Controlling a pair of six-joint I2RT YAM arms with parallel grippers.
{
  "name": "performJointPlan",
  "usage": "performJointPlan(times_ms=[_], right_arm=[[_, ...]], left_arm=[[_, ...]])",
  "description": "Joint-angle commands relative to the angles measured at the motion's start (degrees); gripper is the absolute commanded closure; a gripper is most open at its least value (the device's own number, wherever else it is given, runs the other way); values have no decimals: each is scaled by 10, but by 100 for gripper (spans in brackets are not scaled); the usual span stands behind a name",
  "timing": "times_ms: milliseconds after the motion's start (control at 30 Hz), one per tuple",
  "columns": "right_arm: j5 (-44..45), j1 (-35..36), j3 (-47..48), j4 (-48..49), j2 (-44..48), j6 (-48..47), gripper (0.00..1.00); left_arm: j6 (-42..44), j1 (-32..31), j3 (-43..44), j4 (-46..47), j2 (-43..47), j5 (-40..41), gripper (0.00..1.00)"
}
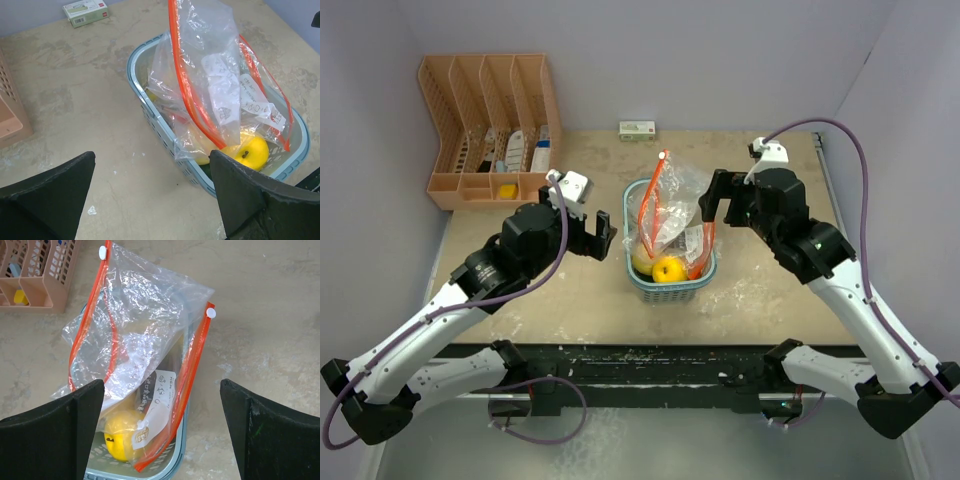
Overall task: Place the food in the zip-top bag and seal the zipper
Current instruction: Pick up the zipper food storage bag from the bin.
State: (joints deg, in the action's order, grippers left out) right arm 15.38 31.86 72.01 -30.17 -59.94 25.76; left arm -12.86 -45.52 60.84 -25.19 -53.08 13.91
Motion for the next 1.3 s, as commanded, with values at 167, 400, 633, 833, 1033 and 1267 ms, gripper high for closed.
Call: performJointPlan(times_ms=[167,400,633,833,1033,1267], right_arm=[[-4,3,20,15,6,10,0],[-1,2,18,33,-17,14,1],[21,0,58,21,-103,45,1],[-21,-36,71,61,-167,48,0],[-56,-63,68,89,-213,52,1],[-65,-65,53,98,-247,67,0]], left_arm=[[2,-3,10,0,17,18,1],[-1,-3,10,-2,16,16,1],[-6,-3,7,-3,18,10,1],[-8,-3,-1,-2,28,11,1],[-10,-3,-3,-3,30,6,1],[-5,-3,-7,-8,37,11,1]])
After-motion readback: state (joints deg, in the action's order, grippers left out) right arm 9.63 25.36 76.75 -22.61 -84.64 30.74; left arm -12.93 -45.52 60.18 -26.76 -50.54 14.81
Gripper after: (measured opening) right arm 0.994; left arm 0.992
